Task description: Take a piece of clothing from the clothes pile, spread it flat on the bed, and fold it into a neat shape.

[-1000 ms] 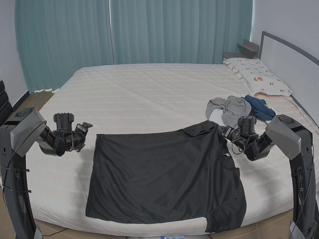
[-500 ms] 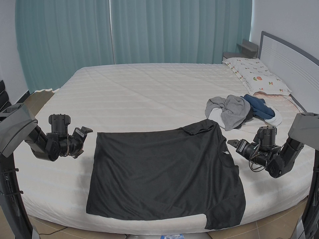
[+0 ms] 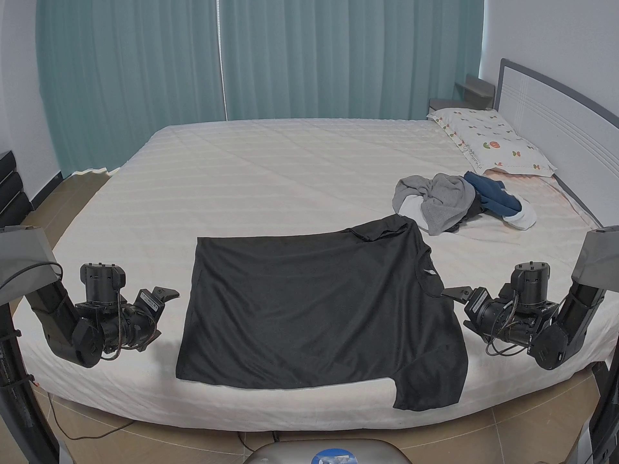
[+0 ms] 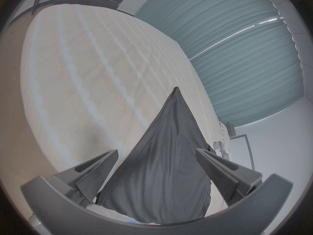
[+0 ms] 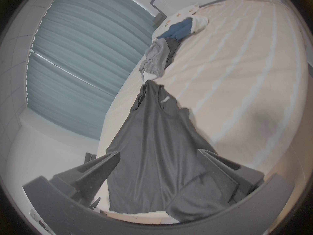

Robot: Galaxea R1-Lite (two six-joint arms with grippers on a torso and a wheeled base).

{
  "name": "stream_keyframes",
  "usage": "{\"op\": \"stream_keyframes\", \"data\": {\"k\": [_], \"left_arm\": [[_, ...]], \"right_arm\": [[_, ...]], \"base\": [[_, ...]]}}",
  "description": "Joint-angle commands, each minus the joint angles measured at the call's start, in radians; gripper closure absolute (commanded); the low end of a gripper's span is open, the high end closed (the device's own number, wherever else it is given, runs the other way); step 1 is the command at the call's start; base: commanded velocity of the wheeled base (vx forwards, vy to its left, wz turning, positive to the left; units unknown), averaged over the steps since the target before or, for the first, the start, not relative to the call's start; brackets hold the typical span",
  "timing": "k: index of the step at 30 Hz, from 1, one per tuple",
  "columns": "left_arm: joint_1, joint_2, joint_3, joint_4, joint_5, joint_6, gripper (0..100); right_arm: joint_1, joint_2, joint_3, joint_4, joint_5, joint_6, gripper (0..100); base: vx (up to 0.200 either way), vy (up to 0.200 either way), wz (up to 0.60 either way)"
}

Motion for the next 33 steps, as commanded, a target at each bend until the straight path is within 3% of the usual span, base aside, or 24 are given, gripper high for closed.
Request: {"op": "stream_keyframes", "data": {"k": [1,9,15,19,28,33], "left_arm": [[-0.023,-0.008,0.049,-0.027,-0.013,-0.004,0],[-0.063,-0.008,0.052,-0.027,-0.011,-0.005,0],[-0.061,-0.005,0.074,-0.03,-0.005,0.002,0],[-0.061,0.007,0.091,-0.035,-0.002,0.009,0],[-0.04,0.003,0.221,-0.033,0.019,0.225,0],[-0.04,0.057,0.218,-0.036,0.073,0.252,0]], "right_arm": [[0.007,0.008,0.076,-0.065,0.03,0.018,0],[0.03,0.088,0.127,-0.214,0.023,0.014,0],[0.031,0.096,0.148,-0.243,0.023,0.012,0],[0.031,0.096,0.153,-0.246,0.023,0.012,0],[0.035,0.099,0.168,-0.246,0.023,0.011,0],[0.056,0.114,0.176,-0.25,0.023,0.011,0]], "base": [[0.0,0.0,0.0],[0.0,-0.15,0.0],[0.0,-0.2,0.0],[0.0,0.0,0.0],[0.0,0.0,0.0],[0.0,0.0,0.0]]}}
